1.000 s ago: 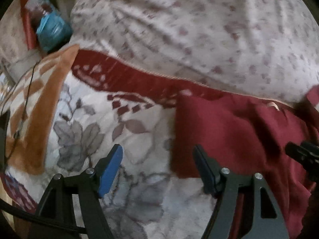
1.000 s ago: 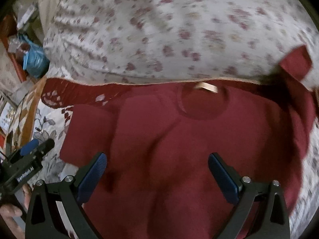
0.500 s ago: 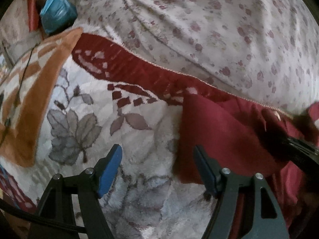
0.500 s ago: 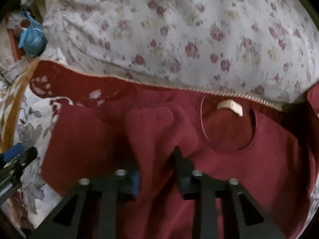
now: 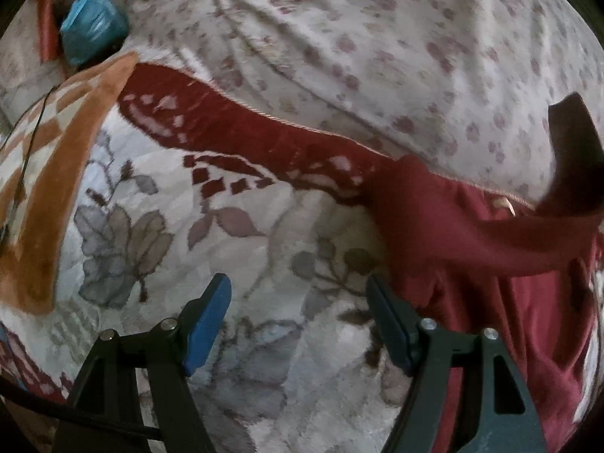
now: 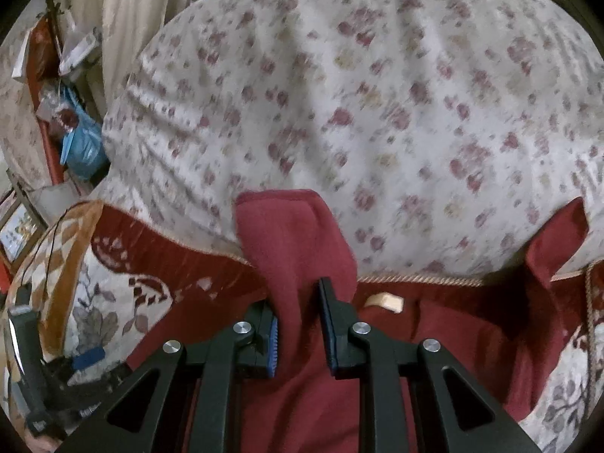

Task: Fold small clothes

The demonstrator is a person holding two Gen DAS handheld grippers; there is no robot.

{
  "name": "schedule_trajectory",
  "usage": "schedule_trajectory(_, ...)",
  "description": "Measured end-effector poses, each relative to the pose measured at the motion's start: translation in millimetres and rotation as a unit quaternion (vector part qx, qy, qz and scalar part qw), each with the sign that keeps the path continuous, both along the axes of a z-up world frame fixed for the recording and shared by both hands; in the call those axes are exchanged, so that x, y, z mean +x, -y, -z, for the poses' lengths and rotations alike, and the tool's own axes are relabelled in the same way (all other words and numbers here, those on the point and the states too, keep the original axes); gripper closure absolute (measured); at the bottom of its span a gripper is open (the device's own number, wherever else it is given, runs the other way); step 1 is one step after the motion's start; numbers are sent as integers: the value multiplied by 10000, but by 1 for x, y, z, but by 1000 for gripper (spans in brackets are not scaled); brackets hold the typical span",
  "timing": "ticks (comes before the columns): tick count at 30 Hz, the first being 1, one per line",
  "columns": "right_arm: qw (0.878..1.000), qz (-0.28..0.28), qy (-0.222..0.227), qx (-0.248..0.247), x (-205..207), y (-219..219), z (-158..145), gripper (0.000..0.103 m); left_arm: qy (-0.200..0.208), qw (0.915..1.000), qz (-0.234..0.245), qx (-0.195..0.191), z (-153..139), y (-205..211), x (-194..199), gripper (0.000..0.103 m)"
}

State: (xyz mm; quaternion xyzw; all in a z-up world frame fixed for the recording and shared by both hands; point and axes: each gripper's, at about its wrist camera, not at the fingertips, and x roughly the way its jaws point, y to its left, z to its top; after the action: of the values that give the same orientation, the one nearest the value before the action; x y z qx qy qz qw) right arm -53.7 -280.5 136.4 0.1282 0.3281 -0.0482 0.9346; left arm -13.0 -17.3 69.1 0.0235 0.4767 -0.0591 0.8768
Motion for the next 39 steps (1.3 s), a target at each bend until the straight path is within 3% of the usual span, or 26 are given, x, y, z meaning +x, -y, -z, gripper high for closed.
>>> schedule_trajectory(6,9993,280,164,-164,-14,29,-14,90,-181,9994,260,132,12,18,-2,30)
schedule_trajectory(11,9994,332,-100,75,-21,51,4,90,-147,9988,301,349,15,27,-3,30)
schedule_trajectory(12,9991,352,-150,162,-22,54,9,86,-161,9989,287,330,15,26,-3,30)
schedule_trajectory(15,9972,391,-552,322,-16,63,32,32,-204,9991,225,297,17,24,-1,30)
schedule_trajectory(16,9966,384,-612,393,-14,63,40,30,-210,9991,211,291,17,23,0,30)
schedule_trajectory(24,9930,576,-810,643,-15,61,64,27,-255,9989,237,305,20,24,3,30)
schedule_trajectory(32,9889,978,-895,665,-46,99,71,23,-279,9989,212,299,22,26,3,30)
schedule_trajectory(37,9886,692,-1213,556,-43,97,90,24,-293,9989,206,313,23,27,4,30)
schedule_trajectory(39,9880,635,-1338,430,-41,94,101,28,-309,9988,199,320,23,27,4,30)
